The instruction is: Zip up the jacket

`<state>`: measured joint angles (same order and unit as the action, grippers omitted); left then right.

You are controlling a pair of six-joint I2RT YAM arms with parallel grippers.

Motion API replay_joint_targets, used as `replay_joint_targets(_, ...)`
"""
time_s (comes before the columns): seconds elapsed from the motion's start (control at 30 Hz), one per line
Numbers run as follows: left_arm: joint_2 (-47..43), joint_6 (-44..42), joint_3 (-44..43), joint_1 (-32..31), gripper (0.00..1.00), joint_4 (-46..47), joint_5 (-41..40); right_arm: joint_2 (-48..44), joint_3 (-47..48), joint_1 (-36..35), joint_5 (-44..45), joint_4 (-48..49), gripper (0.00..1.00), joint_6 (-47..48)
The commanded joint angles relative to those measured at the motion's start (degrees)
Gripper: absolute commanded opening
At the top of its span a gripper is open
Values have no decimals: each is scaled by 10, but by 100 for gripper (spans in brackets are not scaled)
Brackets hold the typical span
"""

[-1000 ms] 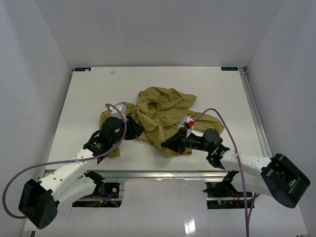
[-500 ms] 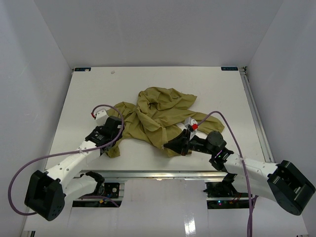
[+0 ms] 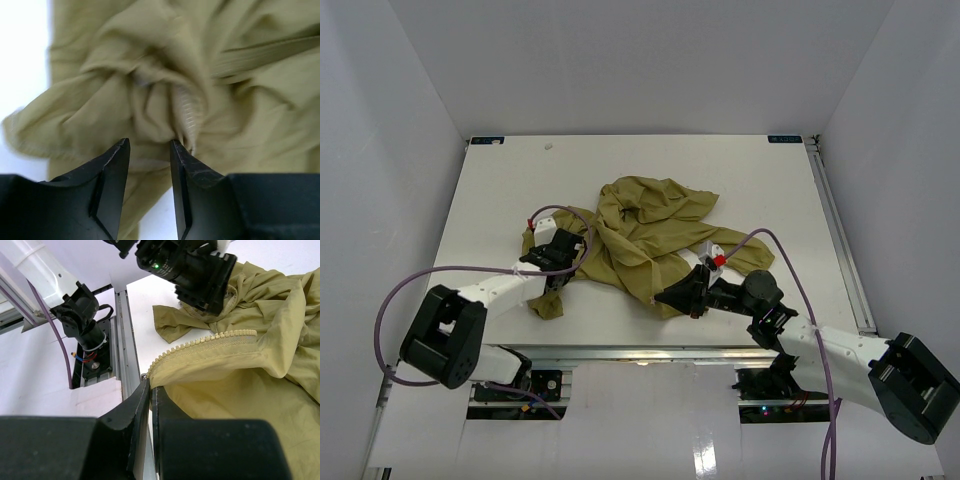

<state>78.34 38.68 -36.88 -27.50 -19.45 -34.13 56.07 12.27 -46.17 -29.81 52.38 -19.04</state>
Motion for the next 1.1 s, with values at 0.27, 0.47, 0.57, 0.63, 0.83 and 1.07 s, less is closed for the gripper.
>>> replay_joint_targets(0.27, 81, -143, -106, 8, 44, 250, 215, 41, 22, 2, 29, -7, 8, 22)
replay_joint_targets(0.47, 27, -119, -128, 8, 43, 135, 141, 63, 31, 2, 36, -14, 8, 23)
replay_joint_targets(0.57, -27, -101, -96, 8, 43, 105, 97, 62, 32, 2, 37, -16, 8, 22)
replay_joint_targets(0.63, -70, -82, -63, 8, 43, 93, 70, 55, 33, 2, 36, -20, 8, 20)
replay_joint_targets(0.83, -174, -38, -34, 11, 45, 57, 48, 42, 32, 3, 37, -32, 8, 21)
replay_joint_targets(1.07, -107, -34, -85, 47, 53, 55, 90, 41, 29, 3, 31, -30, 8, 19)
